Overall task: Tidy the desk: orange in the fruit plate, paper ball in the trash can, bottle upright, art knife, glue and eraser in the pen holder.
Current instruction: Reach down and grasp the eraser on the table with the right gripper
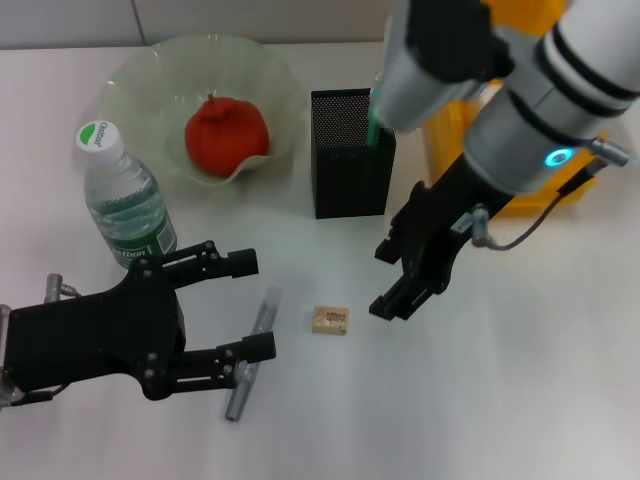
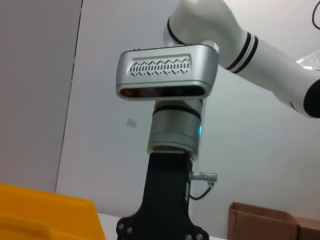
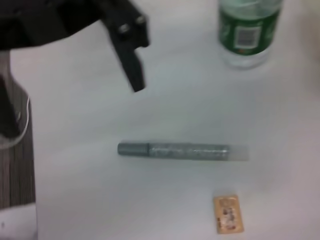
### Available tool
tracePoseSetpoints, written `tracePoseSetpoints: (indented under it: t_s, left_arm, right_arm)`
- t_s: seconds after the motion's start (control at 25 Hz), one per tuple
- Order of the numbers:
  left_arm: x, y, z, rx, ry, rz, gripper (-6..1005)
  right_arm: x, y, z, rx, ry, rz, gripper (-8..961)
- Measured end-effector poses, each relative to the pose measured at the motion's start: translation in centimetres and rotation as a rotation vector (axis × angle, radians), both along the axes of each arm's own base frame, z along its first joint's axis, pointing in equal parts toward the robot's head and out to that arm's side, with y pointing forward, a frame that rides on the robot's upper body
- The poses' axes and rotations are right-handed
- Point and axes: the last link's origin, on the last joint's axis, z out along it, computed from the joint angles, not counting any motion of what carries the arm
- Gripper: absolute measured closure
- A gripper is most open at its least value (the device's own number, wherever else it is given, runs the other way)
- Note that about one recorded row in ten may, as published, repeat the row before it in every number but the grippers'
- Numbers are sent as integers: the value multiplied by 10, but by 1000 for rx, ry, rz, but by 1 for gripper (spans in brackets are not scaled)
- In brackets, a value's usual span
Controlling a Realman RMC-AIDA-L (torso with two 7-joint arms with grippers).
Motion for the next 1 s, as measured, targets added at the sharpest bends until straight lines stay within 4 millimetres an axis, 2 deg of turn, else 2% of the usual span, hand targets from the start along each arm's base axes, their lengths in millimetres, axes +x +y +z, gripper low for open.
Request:
tracePoseSetpoints:
  t_s: [0.2, 0.44, 0.68, 1.0]
  left_arm:
    - [0, 0, -1, 0, 3, -1, 191]
    - [0, -1, -4, 3, 5, -3, 191]
    - [0, -1, -5, 14, 11, -12, 191]
    - [-1, 1, -6, 21, 21, -3, 190]
  right_arm:
    - [-5, -5, -16, -18, -41, 56, 282]
    - [-1, -5, -30, -5, -46, 56, 283]
    - [6, -9, -51, -10, -71, 97, 283]
    - [9, -9, -67, 9, -49, 119, 283]
